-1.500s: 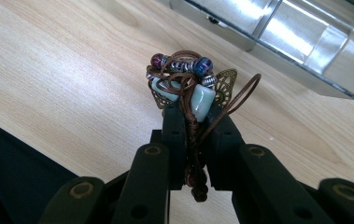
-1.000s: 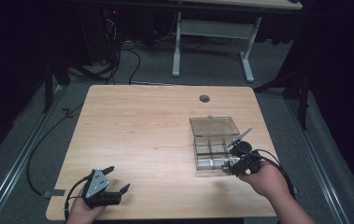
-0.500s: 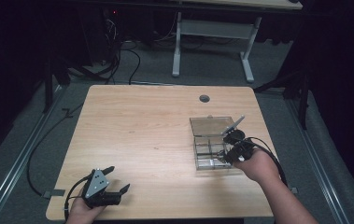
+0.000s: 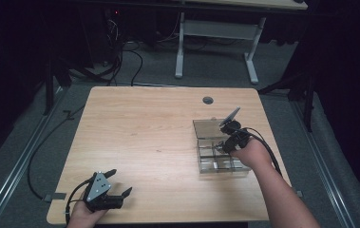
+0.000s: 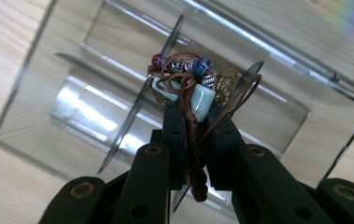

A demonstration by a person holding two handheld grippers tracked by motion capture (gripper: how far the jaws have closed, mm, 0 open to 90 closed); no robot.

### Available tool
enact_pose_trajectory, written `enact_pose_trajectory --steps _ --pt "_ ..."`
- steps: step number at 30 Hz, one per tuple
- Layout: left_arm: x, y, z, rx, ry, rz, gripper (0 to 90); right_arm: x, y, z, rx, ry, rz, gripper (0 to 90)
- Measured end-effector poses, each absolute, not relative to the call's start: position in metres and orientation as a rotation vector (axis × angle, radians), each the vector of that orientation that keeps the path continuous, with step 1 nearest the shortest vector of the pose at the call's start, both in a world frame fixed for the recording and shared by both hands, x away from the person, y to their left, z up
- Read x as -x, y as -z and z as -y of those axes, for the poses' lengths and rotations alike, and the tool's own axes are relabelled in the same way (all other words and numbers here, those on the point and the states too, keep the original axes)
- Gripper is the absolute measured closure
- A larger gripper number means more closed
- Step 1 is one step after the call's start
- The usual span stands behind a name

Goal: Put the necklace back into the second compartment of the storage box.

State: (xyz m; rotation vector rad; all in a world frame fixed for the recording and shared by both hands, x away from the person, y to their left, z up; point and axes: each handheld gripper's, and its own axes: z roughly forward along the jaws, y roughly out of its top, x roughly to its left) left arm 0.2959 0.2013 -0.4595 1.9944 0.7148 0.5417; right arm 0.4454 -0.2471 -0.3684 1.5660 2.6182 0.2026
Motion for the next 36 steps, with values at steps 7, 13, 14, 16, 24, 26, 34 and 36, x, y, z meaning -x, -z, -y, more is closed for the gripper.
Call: enact_pose_trajectory --steps 7,13,14,16,24,26,34,36 --pt "-0.296 0.460 -0.201 -1.995 -0.539 -0.712 14.9 -0.460 0.383 0.246 -1.588 -0.162 -2.614 80.4" --pt "-0.296 0.459 -0.201 -1.997 -0.539 -0.710 14.9 -0.467 0.394 0.245 -1.595 -0.134 -2.621 80.4" --pt "-0.296 0.459 -0.201 -1.999 -0.539 -0.710 14.9 -0.467 0.394 0.245 -1.595 -0.134 -2.621 80.4" --pt "-0.296 0.460 -0.201 -1.995 -0.541 -0.710 14.9 -0.468 0.395 0.246 -1.591 -0.136 -2.623 80.4" --pt "-0.296 0.460 -0.201 -2.000 -0.542 -0.705 14.9 -0.467 0.400 0.246 -1.585 -0.125 -2.624 80.4" --pt "-0.296 0.459 -0.201 -2.002 -0.540 -0.705 14.9 -0.467 0.401 0.245 -1.590 -0.118 -2.622 80.4" --pt "-0.296 0.459 -0.201 -2.001 -0.537 -0.703 14.9 -0.466 0.403 0.245 -1.601 -0.097 -2.617 80.4" --pt "-0.296 0.460 -0.201 -1.998 -0.538 -0.703 14.9 -0.465 0.403 0.245 -1.600 -0.095 -2.617 80.4"
